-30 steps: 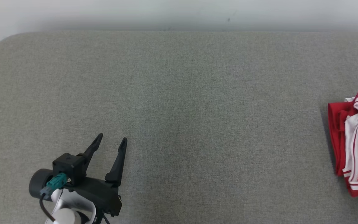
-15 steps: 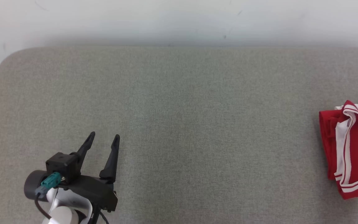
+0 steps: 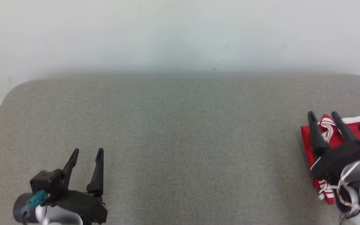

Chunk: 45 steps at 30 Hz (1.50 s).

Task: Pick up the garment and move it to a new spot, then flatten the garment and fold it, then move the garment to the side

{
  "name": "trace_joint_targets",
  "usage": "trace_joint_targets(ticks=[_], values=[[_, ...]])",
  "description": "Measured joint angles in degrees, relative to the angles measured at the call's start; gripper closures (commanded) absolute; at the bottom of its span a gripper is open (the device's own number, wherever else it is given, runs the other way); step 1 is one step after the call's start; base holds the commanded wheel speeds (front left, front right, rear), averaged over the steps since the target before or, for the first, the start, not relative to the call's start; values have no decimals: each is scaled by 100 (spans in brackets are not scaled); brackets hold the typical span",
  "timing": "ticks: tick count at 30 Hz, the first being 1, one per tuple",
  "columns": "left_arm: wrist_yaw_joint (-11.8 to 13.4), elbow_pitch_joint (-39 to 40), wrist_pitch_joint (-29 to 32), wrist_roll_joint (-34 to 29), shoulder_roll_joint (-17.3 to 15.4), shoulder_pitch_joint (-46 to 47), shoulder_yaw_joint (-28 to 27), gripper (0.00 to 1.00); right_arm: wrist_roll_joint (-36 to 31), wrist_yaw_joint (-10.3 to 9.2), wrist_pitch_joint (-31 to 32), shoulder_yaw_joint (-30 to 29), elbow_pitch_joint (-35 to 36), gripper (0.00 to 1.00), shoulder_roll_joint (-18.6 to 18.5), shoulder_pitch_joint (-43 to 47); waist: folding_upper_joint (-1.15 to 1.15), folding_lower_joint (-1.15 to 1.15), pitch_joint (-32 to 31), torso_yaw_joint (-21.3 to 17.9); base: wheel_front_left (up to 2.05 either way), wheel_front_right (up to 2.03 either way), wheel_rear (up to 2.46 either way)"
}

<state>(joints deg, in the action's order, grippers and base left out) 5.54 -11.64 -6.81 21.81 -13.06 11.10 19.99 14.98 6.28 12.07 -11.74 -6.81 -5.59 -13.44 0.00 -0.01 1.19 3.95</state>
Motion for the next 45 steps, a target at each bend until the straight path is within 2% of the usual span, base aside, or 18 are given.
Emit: trace_joint_targets(ticks=[4, 24, 45], values=[[11, 41, -36, 15, -35, -173, -64, 0, 243, 30, -153, 176, 227, 0, 189, 411, -1, 0, -151, -55, 0, 0, 0], [56, 99, -131, 413, -37, -514, -481, 0, 720, 55, -680, 860, 121, 0, 269, 960, 0, 1, -213, -30, 0, 0, 0], [-43, 25, -154, 250, -155, -497, -324, 0, 808, -25, -911, 828, 155, 0, 271, 1074, 0, 1, -187, -115, 0, 0, 0]])
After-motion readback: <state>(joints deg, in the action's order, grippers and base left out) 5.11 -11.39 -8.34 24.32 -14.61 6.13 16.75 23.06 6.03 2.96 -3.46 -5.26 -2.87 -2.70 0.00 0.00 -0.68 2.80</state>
